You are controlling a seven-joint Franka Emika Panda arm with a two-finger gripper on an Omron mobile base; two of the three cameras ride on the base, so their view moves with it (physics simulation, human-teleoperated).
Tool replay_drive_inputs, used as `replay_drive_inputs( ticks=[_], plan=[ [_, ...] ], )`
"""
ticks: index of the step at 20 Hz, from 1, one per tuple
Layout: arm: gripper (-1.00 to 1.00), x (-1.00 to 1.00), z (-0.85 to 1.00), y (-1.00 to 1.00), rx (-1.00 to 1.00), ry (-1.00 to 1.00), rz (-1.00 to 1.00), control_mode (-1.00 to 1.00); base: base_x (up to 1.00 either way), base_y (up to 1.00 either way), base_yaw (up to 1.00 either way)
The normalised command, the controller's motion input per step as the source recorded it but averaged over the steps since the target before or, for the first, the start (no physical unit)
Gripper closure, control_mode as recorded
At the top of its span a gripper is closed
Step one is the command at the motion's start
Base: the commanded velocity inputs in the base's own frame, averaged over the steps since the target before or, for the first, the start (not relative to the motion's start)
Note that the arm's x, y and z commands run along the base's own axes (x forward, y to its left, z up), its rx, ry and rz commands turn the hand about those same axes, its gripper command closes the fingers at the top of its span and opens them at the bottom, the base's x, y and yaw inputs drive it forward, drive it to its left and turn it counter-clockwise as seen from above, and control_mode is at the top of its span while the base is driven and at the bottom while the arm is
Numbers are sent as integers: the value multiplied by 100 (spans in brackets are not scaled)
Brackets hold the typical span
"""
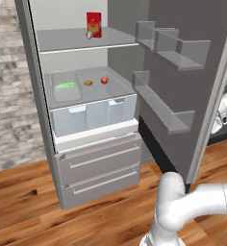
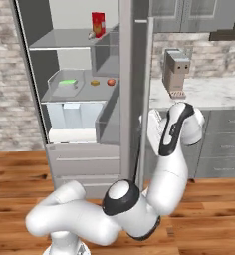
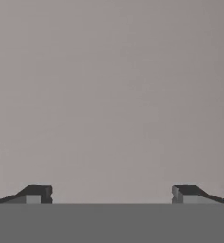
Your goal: Place the tupperware on the second highest shelf of the fridge. Make space for the tupperware among the existing items by rearranging them on the shelves if needed. Close the fridge door when finished.
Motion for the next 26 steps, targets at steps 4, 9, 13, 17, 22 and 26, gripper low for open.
replay_drive_inputs(
  ticks=[4,9,13,17,22,26],
  plan=[
    [-100,0,0,100,0,-12,10,-100,0,0,0],
    [-100,2,0,100,-4,-15,3,-100,0,0,0],
    [-100,26,13,95,-6,-14,0,-100,0,0,0],
    [-100,43,36,88,-9,-16,-8,-100,0,0,0],
    [-100,57,37,85,-10,-15,-14,-100,0,0,0],
    [-100,59,18,72,-10,-9,-20,-100,0,0,0]
  ],
)
